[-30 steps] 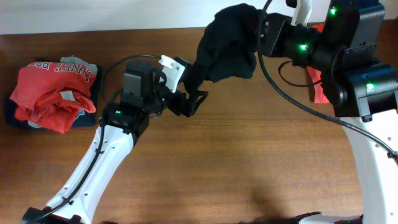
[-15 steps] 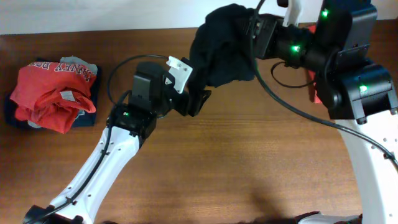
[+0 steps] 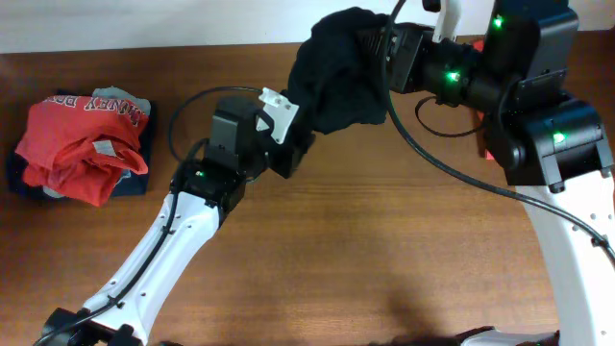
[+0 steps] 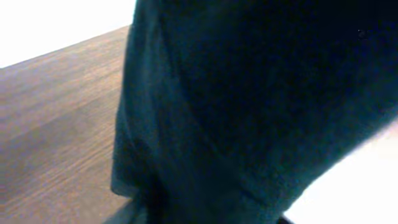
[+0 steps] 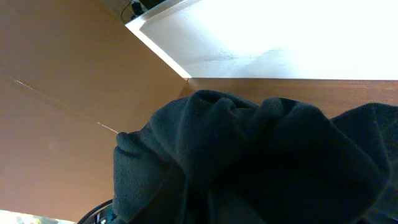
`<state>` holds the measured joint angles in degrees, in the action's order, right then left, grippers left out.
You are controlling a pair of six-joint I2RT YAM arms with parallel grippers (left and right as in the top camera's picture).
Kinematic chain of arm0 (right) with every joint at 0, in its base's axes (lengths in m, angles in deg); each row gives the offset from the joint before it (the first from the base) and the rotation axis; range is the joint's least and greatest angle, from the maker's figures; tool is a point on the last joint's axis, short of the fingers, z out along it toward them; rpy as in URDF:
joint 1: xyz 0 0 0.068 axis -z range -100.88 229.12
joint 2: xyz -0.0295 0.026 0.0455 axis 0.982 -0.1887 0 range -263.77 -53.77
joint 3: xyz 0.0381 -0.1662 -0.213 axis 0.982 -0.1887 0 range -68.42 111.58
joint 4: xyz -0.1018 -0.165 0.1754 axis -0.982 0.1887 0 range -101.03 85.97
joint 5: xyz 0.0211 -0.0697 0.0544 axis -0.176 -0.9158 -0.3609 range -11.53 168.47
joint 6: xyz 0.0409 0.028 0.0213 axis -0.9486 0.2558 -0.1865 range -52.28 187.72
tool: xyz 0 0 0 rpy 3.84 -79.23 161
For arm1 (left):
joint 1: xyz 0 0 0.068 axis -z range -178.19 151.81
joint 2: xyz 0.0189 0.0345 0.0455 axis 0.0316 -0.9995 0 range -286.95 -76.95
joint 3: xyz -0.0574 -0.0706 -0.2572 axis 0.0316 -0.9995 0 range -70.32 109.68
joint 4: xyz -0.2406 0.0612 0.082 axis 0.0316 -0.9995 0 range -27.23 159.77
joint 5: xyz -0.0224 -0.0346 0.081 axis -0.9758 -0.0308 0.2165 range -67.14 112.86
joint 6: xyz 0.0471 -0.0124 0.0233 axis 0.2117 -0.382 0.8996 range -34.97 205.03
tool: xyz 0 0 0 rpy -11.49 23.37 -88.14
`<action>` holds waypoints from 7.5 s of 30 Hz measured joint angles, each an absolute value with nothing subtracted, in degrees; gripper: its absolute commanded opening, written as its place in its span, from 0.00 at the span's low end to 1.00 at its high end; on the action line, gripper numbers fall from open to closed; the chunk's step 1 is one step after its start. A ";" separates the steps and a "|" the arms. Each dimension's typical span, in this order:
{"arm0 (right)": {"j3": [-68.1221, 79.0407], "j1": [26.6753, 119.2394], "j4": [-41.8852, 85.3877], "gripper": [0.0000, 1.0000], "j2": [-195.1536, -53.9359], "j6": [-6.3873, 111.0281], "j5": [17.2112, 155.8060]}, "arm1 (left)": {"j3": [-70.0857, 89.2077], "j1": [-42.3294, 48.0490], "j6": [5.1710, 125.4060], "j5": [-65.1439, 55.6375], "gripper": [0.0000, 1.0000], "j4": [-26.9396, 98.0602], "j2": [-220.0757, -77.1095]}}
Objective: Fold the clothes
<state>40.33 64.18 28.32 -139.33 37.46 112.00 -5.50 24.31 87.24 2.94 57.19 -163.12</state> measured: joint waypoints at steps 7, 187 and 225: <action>40.35 64.33 31.27 0.13 -139.33 39.03 110.56 | -5.50 24.31 85.74 8.89 0.01 57.12 -163.12; 30.71 65.36 35.49 0.04 -154.15 66.31 78.02 | -5.59 10.21 70.63 34.39 0.01 56.09 -150.40; 54.91 74.43 66.90 0.04 -151.11 69.61 86.24 | -4.89 11.44 71.35 28.62 0.00 52.16 -132.63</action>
